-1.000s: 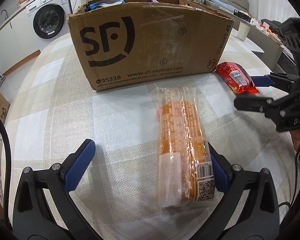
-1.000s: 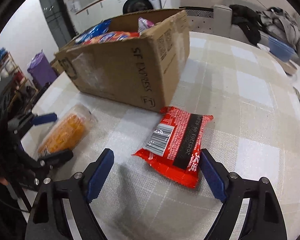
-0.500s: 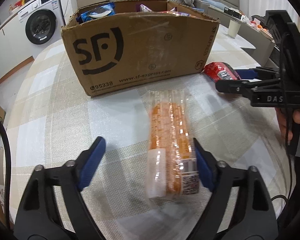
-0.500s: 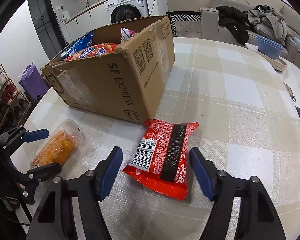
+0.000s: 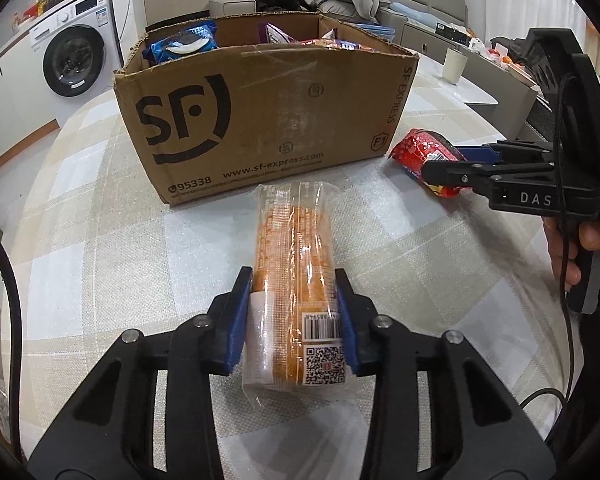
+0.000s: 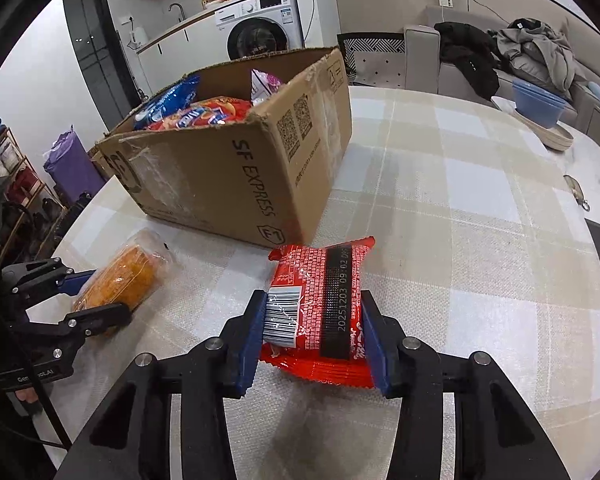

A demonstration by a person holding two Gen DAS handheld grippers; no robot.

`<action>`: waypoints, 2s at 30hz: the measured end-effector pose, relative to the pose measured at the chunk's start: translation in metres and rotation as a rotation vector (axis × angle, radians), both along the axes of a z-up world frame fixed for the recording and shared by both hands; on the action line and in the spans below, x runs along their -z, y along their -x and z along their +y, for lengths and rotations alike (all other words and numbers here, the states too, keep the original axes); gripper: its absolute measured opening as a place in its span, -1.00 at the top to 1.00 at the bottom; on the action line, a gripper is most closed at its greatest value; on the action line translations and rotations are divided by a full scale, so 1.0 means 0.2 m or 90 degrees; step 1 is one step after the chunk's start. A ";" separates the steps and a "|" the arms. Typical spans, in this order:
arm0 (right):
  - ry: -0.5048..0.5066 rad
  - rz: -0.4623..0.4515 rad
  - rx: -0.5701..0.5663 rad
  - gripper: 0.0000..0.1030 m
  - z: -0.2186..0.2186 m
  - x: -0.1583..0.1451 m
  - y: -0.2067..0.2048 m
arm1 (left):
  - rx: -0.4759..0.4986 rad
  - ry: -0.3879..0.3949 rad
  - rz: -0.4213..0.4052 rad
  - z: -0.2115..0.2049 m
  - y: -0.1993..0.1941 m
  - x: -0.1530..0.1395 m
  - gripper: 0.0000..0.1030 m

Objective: Organize snacks
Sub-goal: 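Lift and carry the bread loaf with left tool while right tool carries the chip bag to the box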

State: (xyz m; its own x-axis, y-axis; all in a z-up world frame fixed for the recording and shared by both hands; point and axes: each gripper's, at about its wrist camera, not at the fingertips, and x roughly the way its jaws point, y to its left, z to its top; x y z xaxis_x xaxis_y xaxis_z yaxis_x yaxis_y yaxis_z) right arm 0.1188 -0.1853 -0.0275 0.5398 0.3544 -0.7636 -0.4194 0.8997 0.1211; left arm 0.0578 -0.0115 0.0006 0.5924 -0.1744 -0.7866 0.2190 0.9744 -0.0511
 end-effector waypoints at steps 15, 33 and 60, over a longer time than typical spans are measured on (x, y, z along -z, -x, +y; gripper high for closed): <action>-0.023 -0.049 -0.013 0.12 -0.02 -0.16 0.09 | 0.003 0.022 -0.046 0.06 0.10 -0.17 0.33; -0.063 -0.124 -0.001 0.12 -0.05 -0.36 0.18 | -0.025 0.059 -0.136 0.18 0.31 -0.55 0.33; -0.075 -0.194 -0.044 0.12 0.26 -0.47 -0.13 | -0.093 0.048 -0.164 0.28 -0.21 -0.74 0.33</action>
State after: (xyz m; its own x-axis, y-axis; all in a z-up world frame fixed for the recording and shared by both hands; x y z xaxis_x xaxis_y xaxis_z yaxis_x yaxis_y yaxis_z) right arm 0.1444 -0.1337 0.0669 0.7084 0.4742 -0.5227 -0.5114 0.8553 0.0828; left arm 0.1007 0.0448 0.1477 0.7942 -0.1240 -0.5949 0.0915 0.9922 -0.0846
